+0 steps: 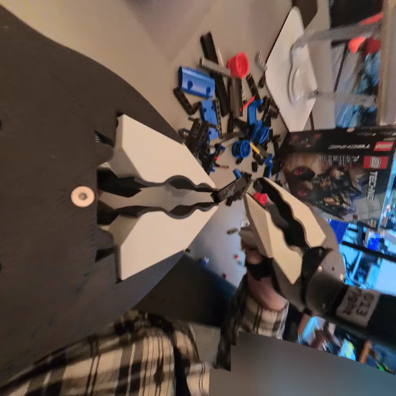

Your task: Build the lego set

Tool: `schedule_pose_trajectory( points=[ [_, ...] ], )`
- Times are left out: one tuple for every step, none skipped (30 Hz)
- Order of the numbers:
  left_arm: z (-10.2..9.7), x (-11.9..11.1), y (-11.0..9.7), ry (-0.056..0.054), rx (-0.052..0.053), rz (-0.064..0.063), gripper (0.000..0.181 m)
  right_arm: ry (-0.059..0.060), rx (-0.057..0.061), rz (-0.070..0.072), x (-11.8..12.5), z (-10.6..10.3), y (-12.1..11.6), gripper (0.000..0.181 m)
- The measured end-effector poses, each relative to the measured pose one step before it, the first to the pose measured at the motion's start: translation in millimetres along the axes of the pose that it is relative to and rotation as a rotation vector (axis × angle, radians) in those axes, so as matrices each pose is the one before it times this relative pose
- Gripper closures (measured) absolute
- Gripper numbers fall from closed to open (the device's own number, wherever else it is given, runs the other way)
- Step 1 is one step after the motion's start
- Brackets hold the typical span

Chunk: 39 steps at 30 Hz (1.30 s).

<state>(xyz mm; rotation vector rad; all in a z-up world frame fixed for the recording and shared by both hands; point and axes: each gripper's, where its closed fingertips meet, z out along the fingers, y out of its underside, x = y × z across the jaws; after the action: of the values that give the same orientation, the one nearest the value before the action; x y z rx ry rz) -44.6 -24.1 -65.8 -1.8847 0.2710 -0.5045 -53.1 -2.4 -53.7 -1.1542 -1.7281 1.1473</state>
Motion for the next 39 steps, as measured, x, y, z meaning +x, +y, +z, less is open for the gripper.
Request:
schedule_pose_trajectory(
  points=[
    [-0.71,3.06,0.29,0.0551,-0.0102,-0.0434,0.174,0.0050,-0.0096,-0.1749,-6.57,-2.61,-5.52,0.161],
    [-0.17,-0.41,0.11,0.0269,-0.0071,-0.0349,0.174,-0.0042,-0.0048,-0.1370,-5.38,-1.57,-5.81,0.162],
    [0.12,-0.75,0.29,0.0161,-0.0087,-0.0206,0.174,-0.0057,-0.0136,-0.1413,-4.80,-0.07,-3.16,0.161],
    [0.97,2.91,2.28,0.0363,-0.0221,-0.0191,0.174,0.0025,-0.0131,-0.1503,-3.65,0.93,-2.12,0.162],
    [1.00,1.53,1.02,0.0200,-0.0135,-0.0152,0.174,-0.0049,-0.0159,-0.1422,-4.51,1.68,-0.93,0.162],
    [0.53,-0.02,-0.04,0.0087,-0.0066,-0.0092,0.174,-0.0150,-0.0175,-0.1184,-5.35,2.50,-0.45,0.162],
    [0.42,2.03,0.65,0.0220,-0.0098,-0.0090,0.174,-0.0089,-0.0185,-0.0927,-3.30,3.00,0.53,0.162],
    [0.35,2.92,0.23,0.0235,-0.0064,-0.0086,0.174,-0.0112,-0.0213,-0.0787,-2.70,3.27,2.11,0.162],
    [0.13,2.28,0.36,0.0172,-0.0073,-0.0067,0.174,-0.0108,-0.0148,-0.0592,-1.80,2.68,2.20,0.163],
    [0.40,3.28,1.47,0.0203,-0.0123,-0.0032,0.174,-0.0023,-0.0046,-0.0350,0.41,2.15,1.44,0.165],
    [-0.18,1.09,-0.29,0.0083,-0.0003,0.0001,0.174,-0.0070,-0.0003,-0.0256,-0.08,1.63,1.17,0.168],
    [-0.61,0.36,-1.74,0.0072,0.0104,-0.0079,0.174,-0.0083,-0.0002,-0.0253,-0.88,1.37,1.20,0.173],
    [-0.48,-0.56,0.11,0.0042,0.0020,-0.0104,0.174,-0.0094,0.0043,-0.0192,-0.75,1.51,0.68,0.175],
    [-0.57,-1.61,0.42,-0.0026,0.0039,-0.0079,0.174,-0.0196,0.0048,0.0025,-1.42,2.06,1.64,0.175],
    [-0.05,-1.80,1.21,-0.0027,0.0017,-0.0082,0.174,-0.0250,0.0099,0.0185,-1.93,0.59,1.17,0.175],
    [0.48,-2.51,3.16,-0.0127,-0.0090,-0.0014,0.173,-0.0257,0.0078,0.0118,-2.60,1.66,1.15,0.176],
    [0.21,-7.41,4.03,-0.0561,-0.0185,0.0186,0.171,-0.0309,-0.0125,0.0007,-4.02,3.25,3.83,0.176],
    [0.41,-8.28,5.53,-0.0768,-0.0270,0.0436,0.162,-0.0348,-0.0170,-0.0056,-4.79,3.78,4.32,0.176],
    [0.69,-6.47,5.65,-0.0708,-0.0276,0.0477,0.152,-0.0295,-0.0094,-0.0042,-3.80,3.49,3.06,0.175],
    [-0.43,-5.86,3.78,-0.0779,-0.0177,0.0543,0.147,-0.0278,-0.0014,0.0018,-3.05,2.90,1.65,0.175],
    [0.04,-4.37,3.35,-0.0758,-0.0152,0.0631,0.145,-0.0287,0.0003,0.0053,-2.74,2.74,1.37,0.176],
    [0.88,-3.40,4.15,-0.0726,-0.0240,0.0650,0.145,-0.0248,0.0004,0.0038,-1.99,2.60,1.23,0.176],
    [1.70,-1.28,3.52,-0.0632,-0.0225,0.0770,0.145,-0.0235,-0.0036,0.0074,-1.42,2.81,2.03,0.176],
    [1.85,-0.43,1.49,-0.0554,-0.0122,0.0682,0.147,-0.0304,-0.0073,0.0107,-2.36,3.02,2.29,0.176],
    [1.64,-0.56,-0.15,-0.0469,-0.0022,0.0464,0.151,-0.0234,-0.0041,0.0051,-1.78,2.89,1.44,0.176],
    [2.02,-0.09,0.31,-0.0305,-0.0058,0.0261,0.153,-0.0183,0.0015,-0.0005,-1.82,2.57,0.14,0.176],
    [1.77,-2.34,0.06,-0.0358,-0.0017,0.0195,0.155,-0.0182,0.0008,0.0022,-1.66,2.35,-0.15,0.176],
    [1.89,-1.17,0.89,-0.0238,-0.0037,0.0232,0.157,-0.0103,-0.0025,0.0010,-0.55,2.12,0.34,0.176],
    [2.34,1.43,2.34,-0.0028,-0.0147,0.0176,0.160,-0.0070,-0.0021,-0.0001,-0.32,1.41,0.46,0.176],
    [1.78,-0.40,1.06,-0.0148,-0.0060,0.0152,0.163,-0.0054,-0.0018,0.0077,0.12,1.11,0.46,0.176],
    [0.83,-0.22,-0.17,-0.0146,0.0014,0.0167,0.166,-0.0066,-0.0043,0.0096,0.16,0.66,1.21,0.176],
    [1.01,0.48,0.93,-0.0057,-0.0053,0.0130,0.166,-0.0102,0.0000,0.0055,-0.86,0.52,0.71,0.176],
    [0.74,0.21,0.81,-0.0021,-0.0044,0.0036,0.166,-0.0061,-0.0001,0.0016,-0.78,0.87,0.58,0.176],
    [1.08,0.11,0.78,-0.0014,-0.0027,-0.0002,0.166,-0.0022,-0.0014,-0.0021,-0.25,1.17,0.48,0.176],
    [1.08,0.63,1.18,0.0028,-0.0041,0.0007,0.166,-0.0046,-0.0004,-0.0001,-0.39,0.97,0.34,0.176],
    [-0.19,-1.43,0.13,-0.0099,0.0002,0.0037,0.166,0.0028,0.0017,0.0049,1.00,0.83,0.20,0.176],
    [-0.60,-2.06,0.12,-0.0144,-0.0004,0.0060,0.166,0.0047,0.0035,0.0071,1.08,0.15,-0.01,0.176],
    [0.86,0.94,2.10,0.0051,-0.0103,-0.0013,0.167,-0.0071,0.0033,0.0054,-0.45,-0.18,0.14,0.175],
    [0.85,1.36,2.16,0.0099,-0.0057,-0.0100,0.167,-0.0040,0.0034,0.0052,-0.99,-0.21,1.09,0.173]
  ],
)
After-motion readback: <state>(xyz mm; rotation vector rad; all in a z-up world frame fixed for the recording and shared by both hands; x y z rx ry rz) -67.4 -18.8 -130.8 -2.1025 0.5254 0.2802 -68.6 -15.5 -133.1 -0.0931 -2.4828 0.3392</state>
